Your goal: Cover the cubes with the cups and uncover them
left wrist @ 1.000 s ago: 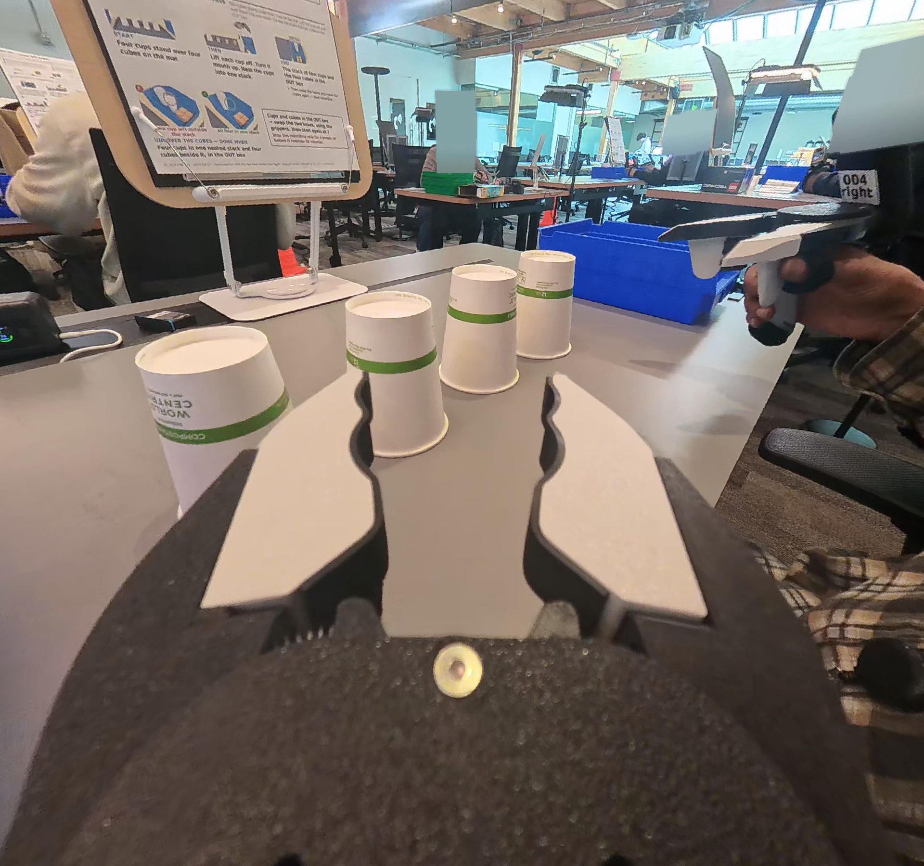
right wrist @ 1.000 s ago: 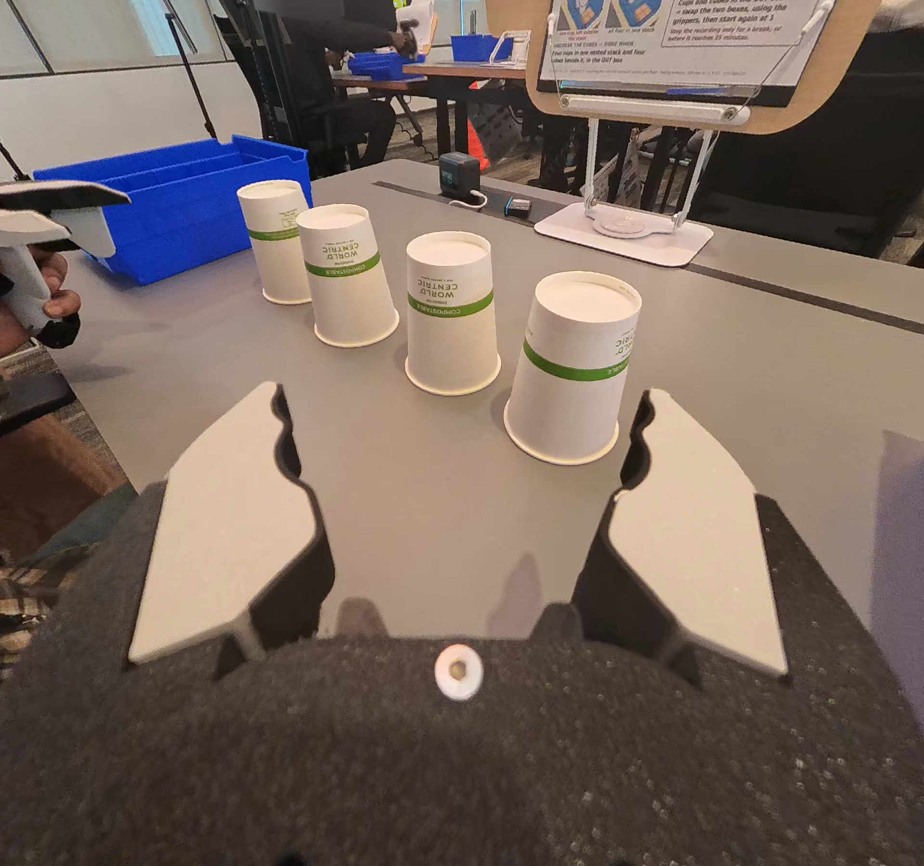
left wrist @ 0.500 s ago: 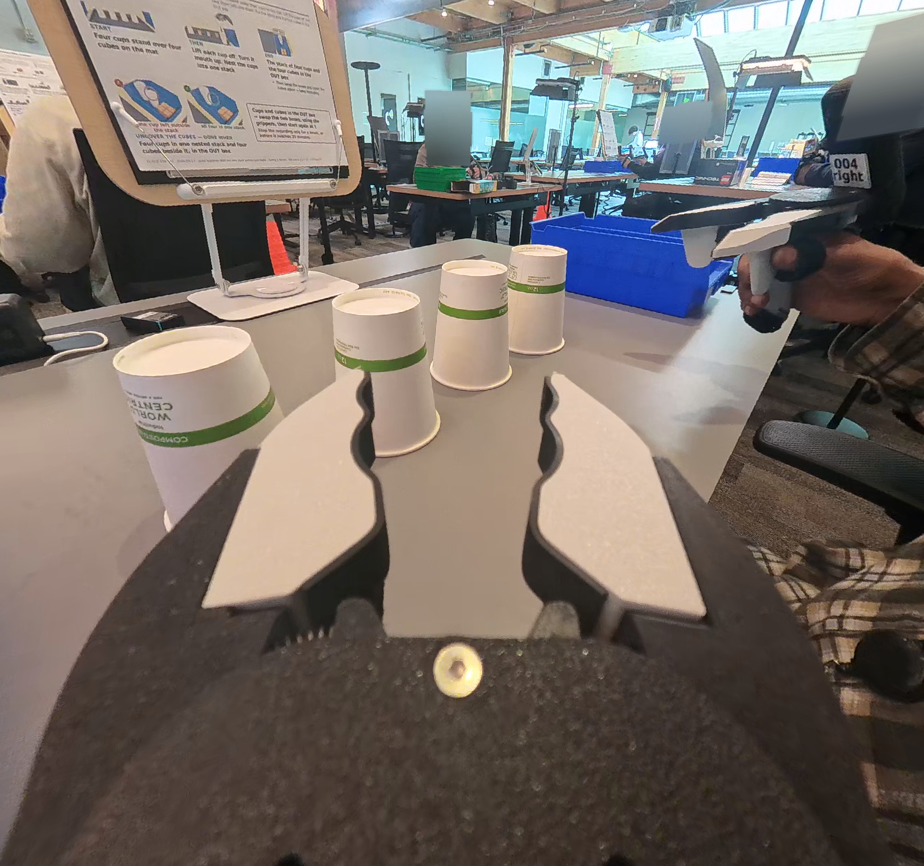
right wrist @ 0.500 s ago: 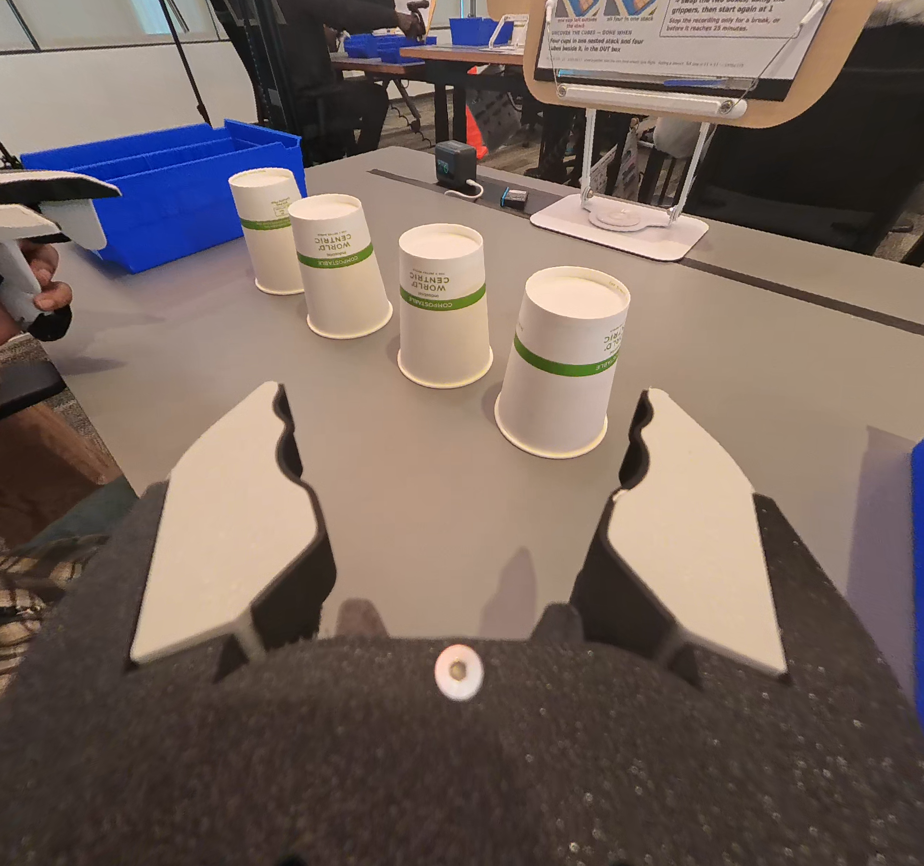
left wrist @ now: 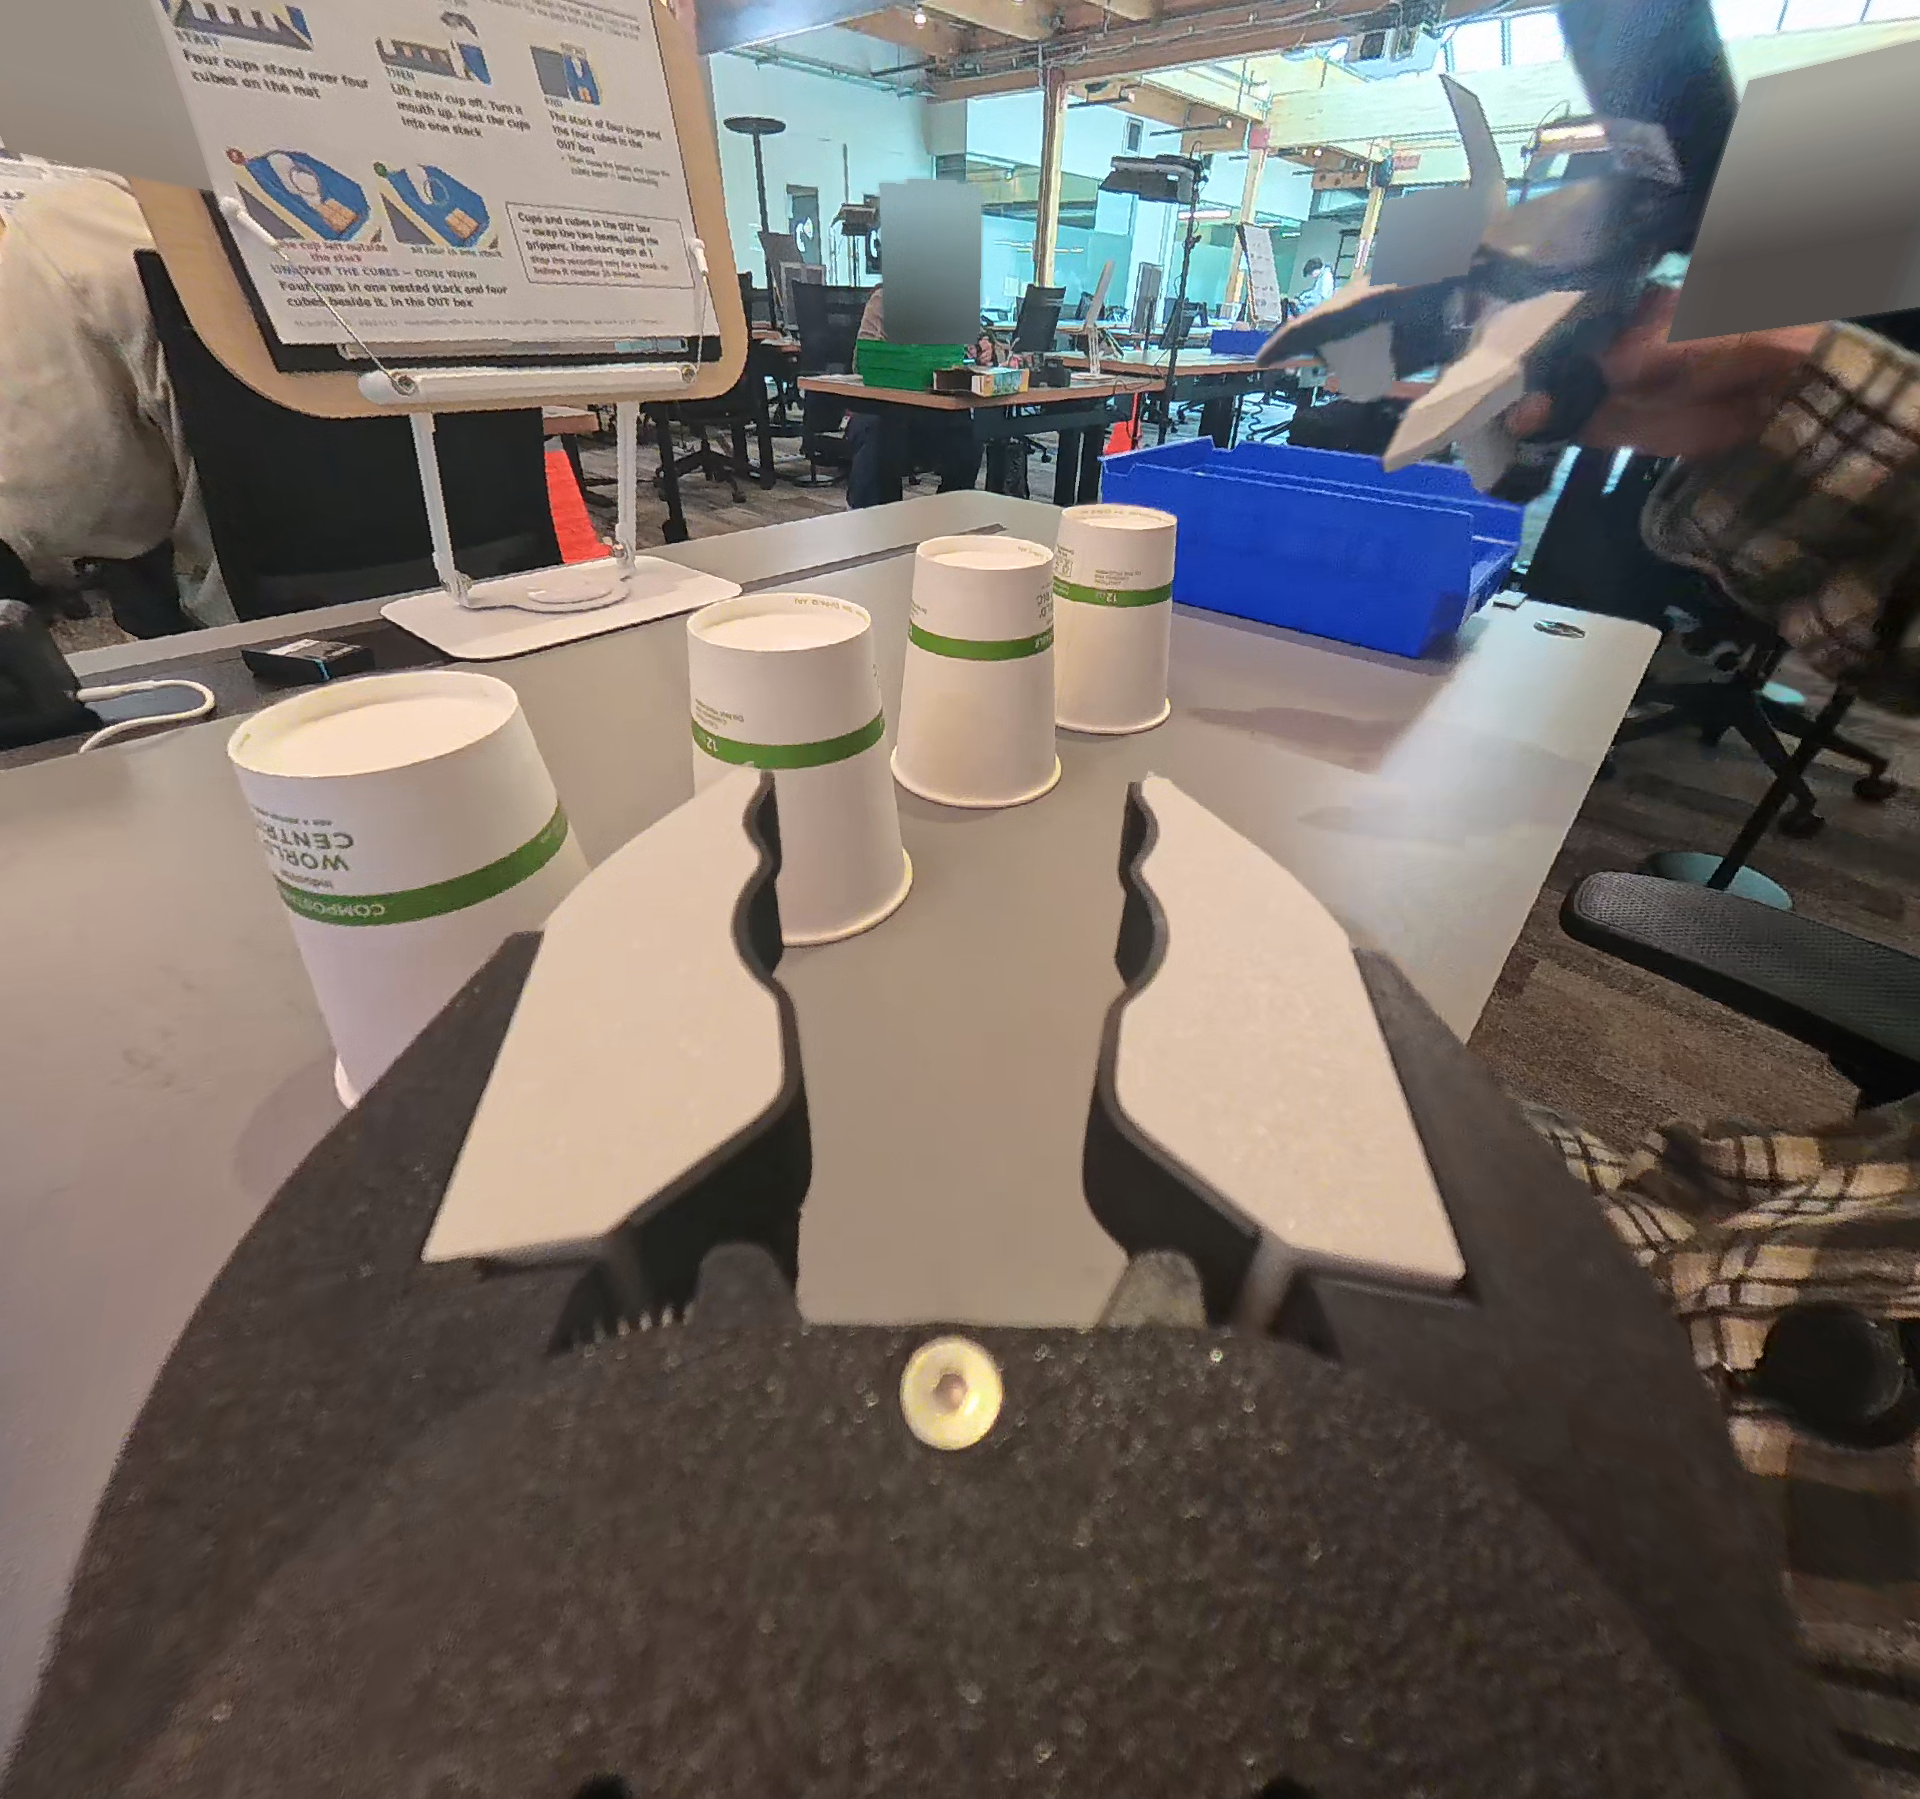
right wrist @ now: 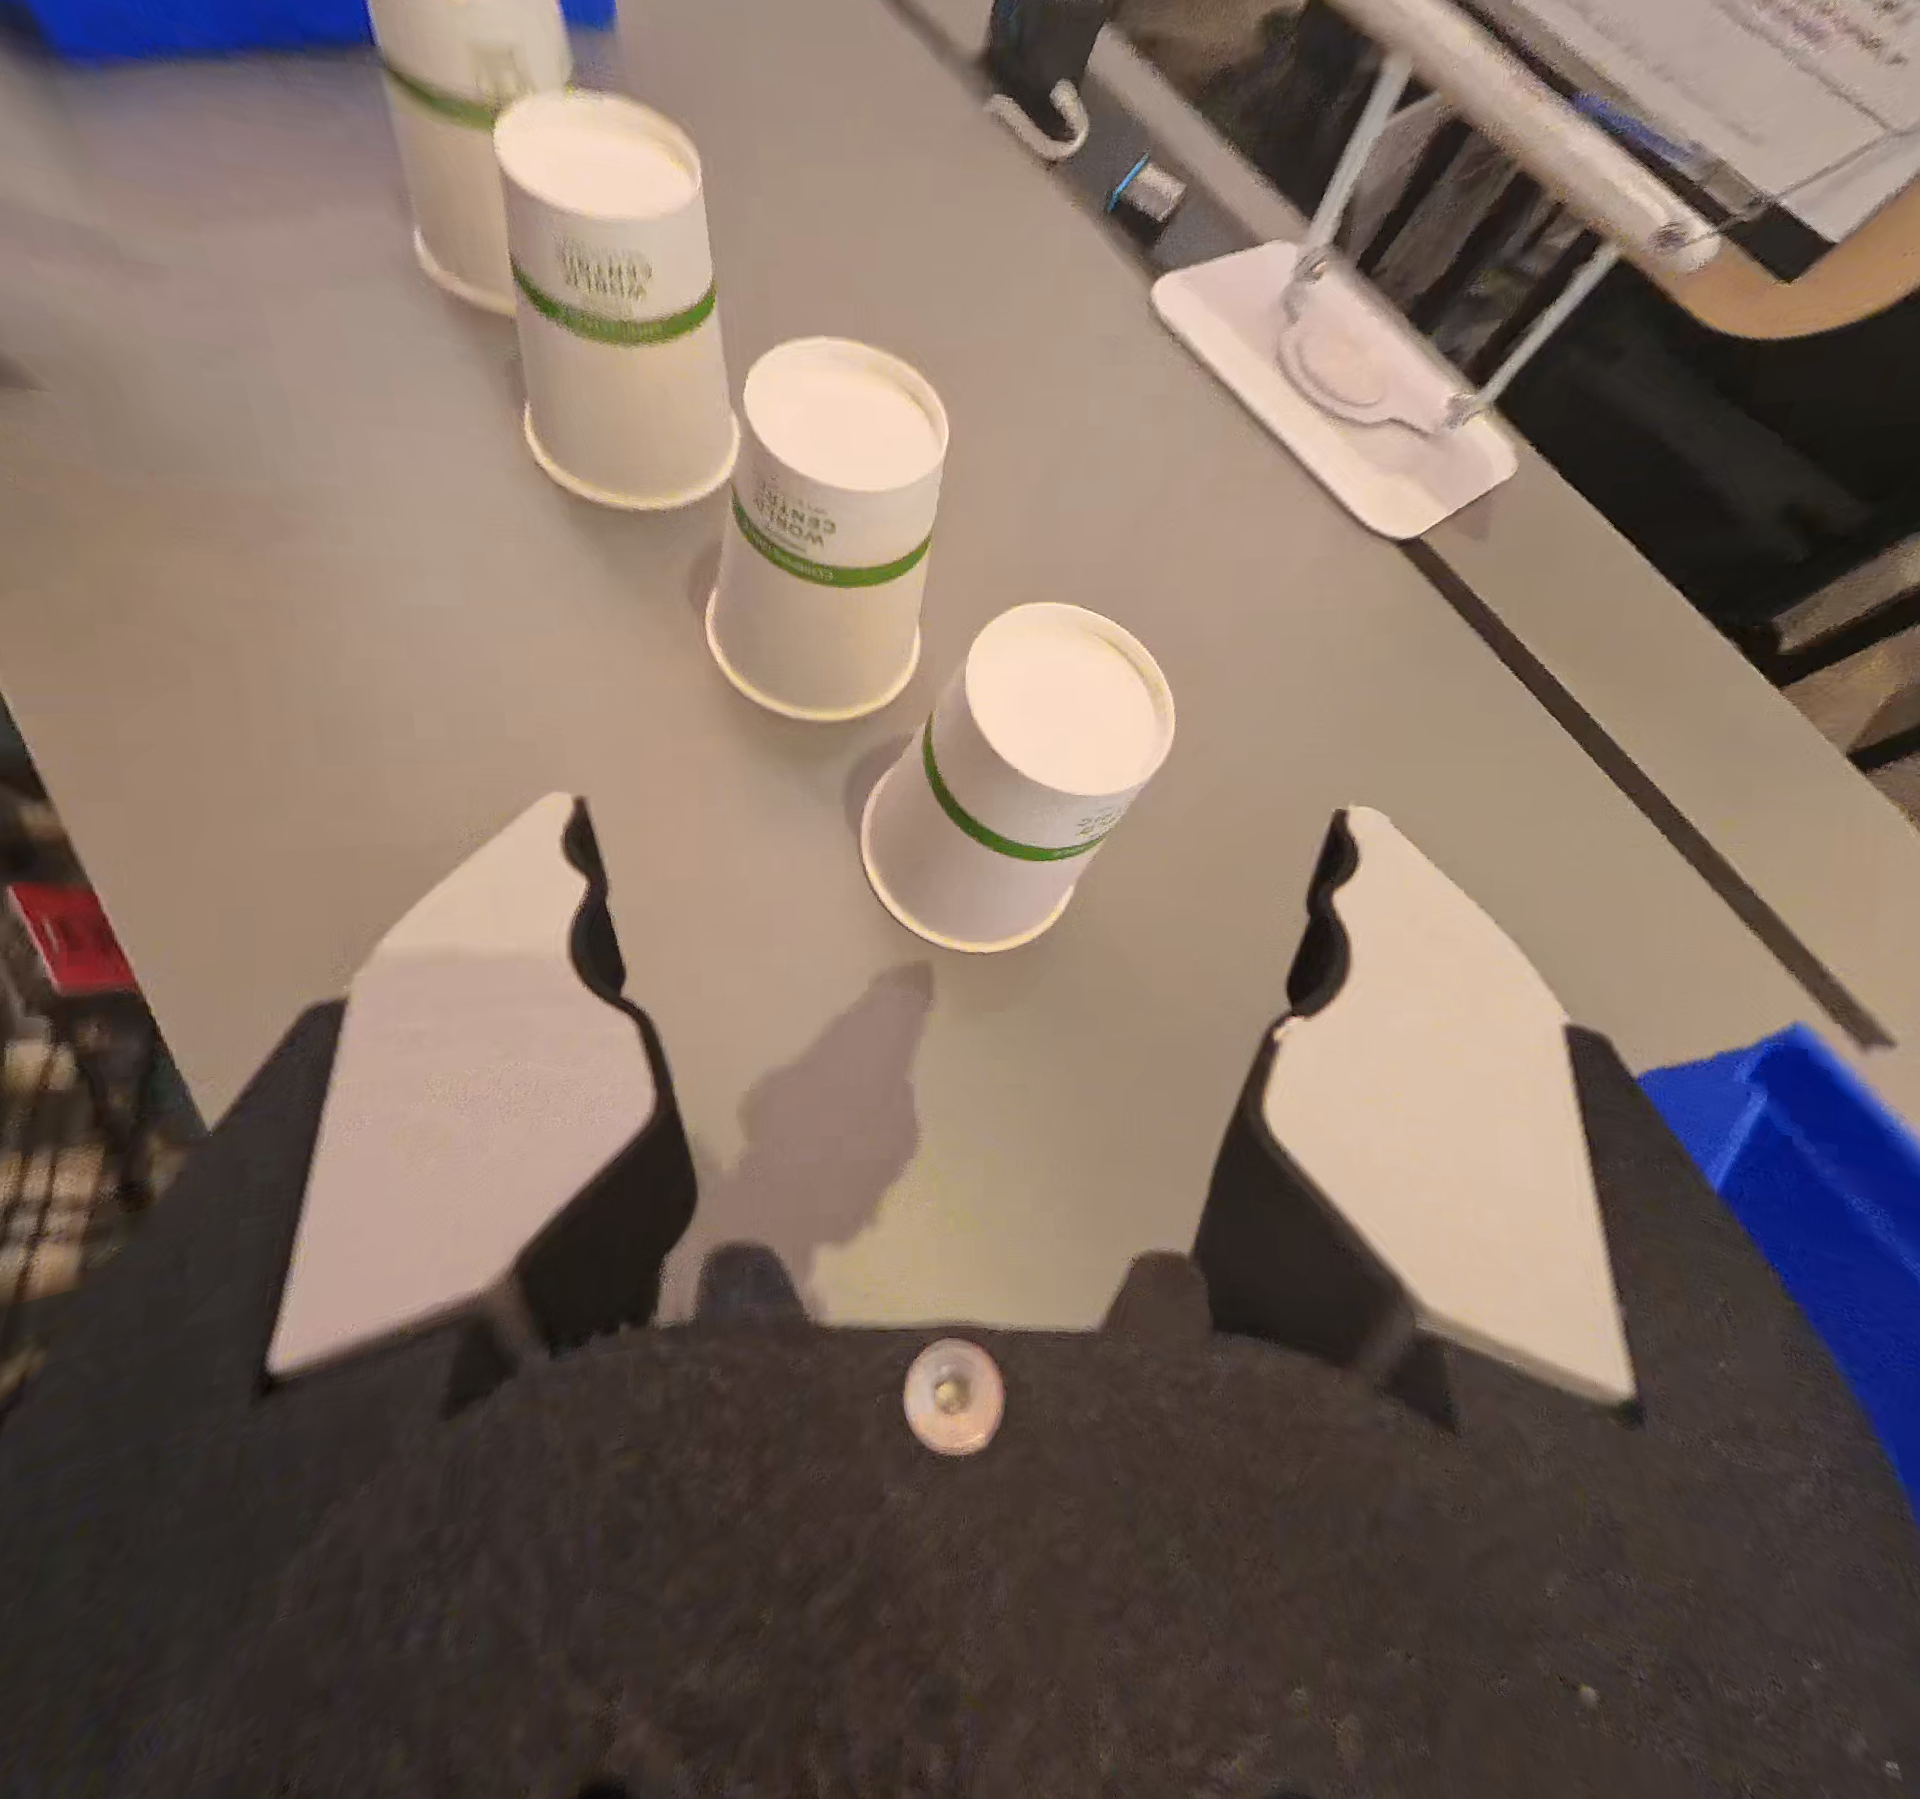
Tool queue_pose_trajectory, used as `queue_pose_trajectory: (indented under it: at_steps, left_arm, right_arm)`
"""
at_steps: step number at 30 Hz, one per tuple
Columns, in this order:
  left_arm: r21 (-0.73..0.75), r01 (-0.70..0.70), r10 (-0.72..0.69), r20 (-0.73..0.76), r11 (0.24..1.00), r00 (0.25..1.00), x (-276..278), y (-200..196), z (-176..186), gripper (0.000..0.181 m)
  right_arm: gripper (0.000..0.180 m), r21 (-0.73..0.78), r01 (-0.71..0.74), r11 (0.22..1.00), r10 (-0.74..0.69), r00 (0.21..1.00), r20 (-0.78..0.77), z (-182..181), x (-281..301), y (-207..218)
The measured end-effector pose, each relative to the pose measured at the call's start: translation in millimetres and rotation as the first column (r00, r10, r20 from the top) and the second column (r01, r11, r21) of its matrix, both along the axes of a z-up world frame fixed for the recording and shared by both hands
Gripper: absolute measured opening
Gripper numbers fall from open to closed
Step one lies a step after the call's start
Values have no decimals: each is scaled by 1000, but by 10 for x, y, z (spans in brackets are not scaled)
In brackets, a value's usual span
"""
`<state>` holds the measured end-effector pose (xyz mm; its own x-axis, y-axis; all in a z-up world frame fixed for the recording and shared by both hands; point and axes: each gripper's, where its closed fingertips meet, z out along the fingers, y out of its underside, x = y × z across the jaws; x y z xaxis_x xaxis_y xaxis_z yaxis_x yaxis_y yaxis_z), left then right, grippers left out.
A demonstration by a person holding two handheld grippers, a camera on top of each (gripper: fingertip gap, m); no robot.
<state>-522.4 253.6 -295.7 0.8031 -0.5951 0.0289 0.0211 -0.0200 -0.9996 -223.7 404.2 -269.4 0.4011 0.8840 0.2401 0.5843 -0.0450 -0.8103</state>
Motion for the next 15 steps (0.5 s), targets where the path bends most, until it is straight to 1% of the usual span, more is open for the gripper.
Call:
queue_pose_trajectory:
  at_steps: [2,4,6,8,12,15]
  left_arm:
    - [-1,0,0,-6,1000,1000,5,1,-12,62]
    - [-11,4,-4,-14,1000,1000,16,5,-34,62]
    - [-6,5,-5,-17,1000,1000,21,4,-26,62]
    - [-4,1,-1,-21,1000,1000,14,7,-22,61]
    - [-16,8,-8,-8,1000,1000,4,16,-49,61]
    - [-19,7,-8,-11,1000,1000,-11,20,-57,61]
  right_arm:
    - [126,-40,-71,997,75,990,117,-2,-65,90]
    - [126,-91,-126,988,145,958,248,-68,-113,175]
    - [127,-142,-168,975,210,903,375,-166,-145,254]
    - [126,-206,-196,959,272,842,466,-271,-178,314]
    - [123,-320,-199,926,354,752,556,-471,-270,431]
    - [120,-377,-193,906,393,712,581,-611,-351,496]
